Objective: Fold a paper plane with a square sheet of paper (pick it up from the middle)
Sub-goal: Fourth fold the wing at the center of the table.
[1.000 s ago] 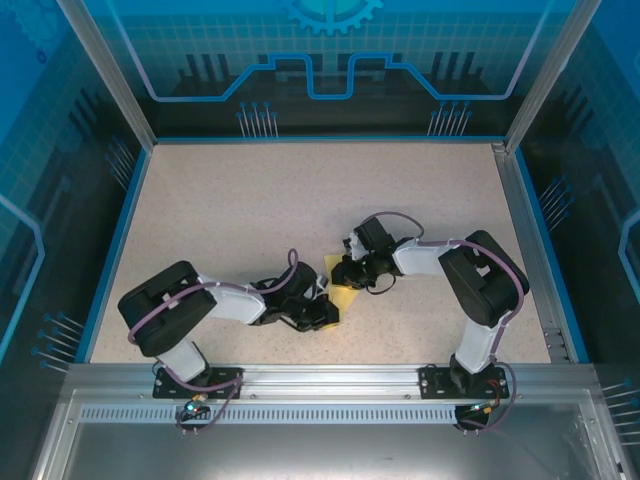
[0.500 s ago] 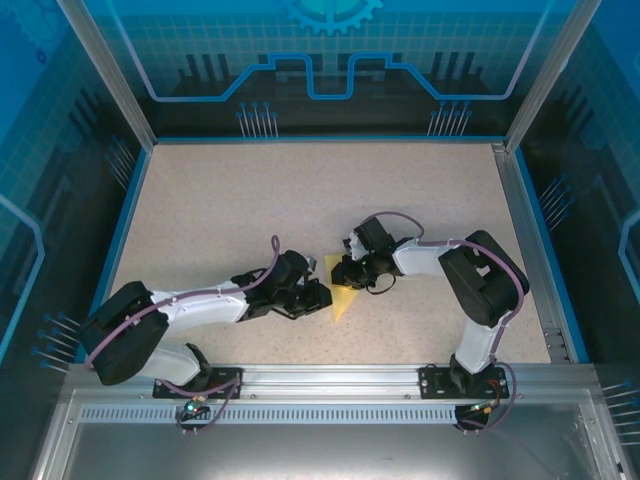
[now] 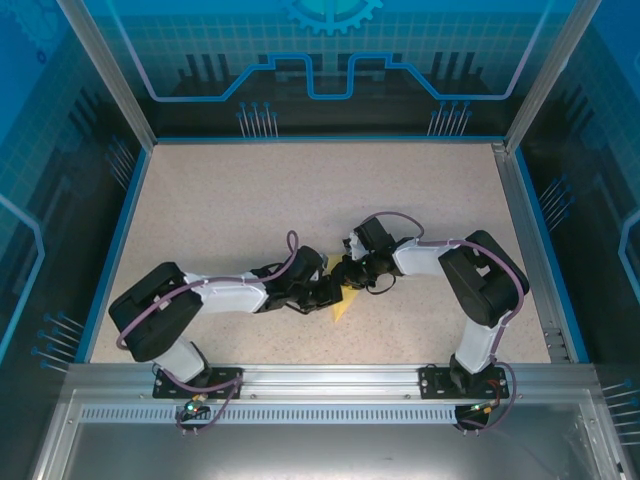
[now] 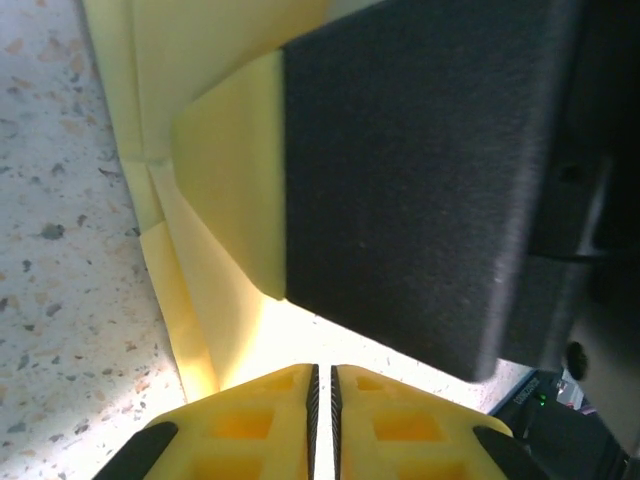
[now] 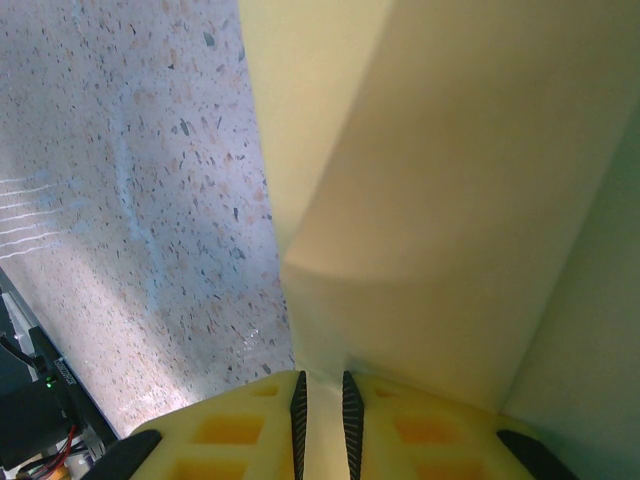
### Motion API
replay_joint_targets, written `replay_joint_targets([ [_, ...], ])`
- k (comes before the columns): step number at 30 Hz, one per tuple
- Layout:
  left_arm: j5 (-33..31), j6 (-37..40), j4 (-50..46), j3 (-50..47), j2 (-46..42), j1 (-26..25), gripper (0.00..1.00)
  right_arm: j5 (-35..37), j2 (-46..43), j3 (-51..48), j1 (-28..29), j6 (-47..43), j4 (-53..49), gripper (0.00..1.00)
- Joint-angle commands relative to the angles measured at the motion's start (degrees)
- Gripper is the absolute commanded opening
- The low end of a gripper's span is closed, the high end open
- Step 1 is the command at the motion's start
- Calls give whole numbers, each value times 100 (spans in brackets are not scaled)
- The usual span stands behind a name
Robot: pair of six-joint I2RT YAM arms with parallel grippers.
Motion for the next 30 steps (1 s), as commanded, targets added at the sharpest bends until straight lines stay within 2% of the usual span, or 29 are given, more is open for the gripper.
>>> replay_joint_targets([
  [1,3,203,96,92,171,-64,14,221,286,-47,127,-68,-223,21],
  [9,-292,266,-82,205,512,-67,11,220,267,-71,129,-68,-232,21],
  [17,-468,-254,-239,-326,620,-175,4,88,94,128,73,-94,-275,22],
  [25,-621,-539,-170,-577,647,-197,2,-77,-826,251,-625,-351,-466,25],
  [30,-651,-520,-227,-541,631,-198,1,-251,-728,114,-717,-403,-330,18],
])
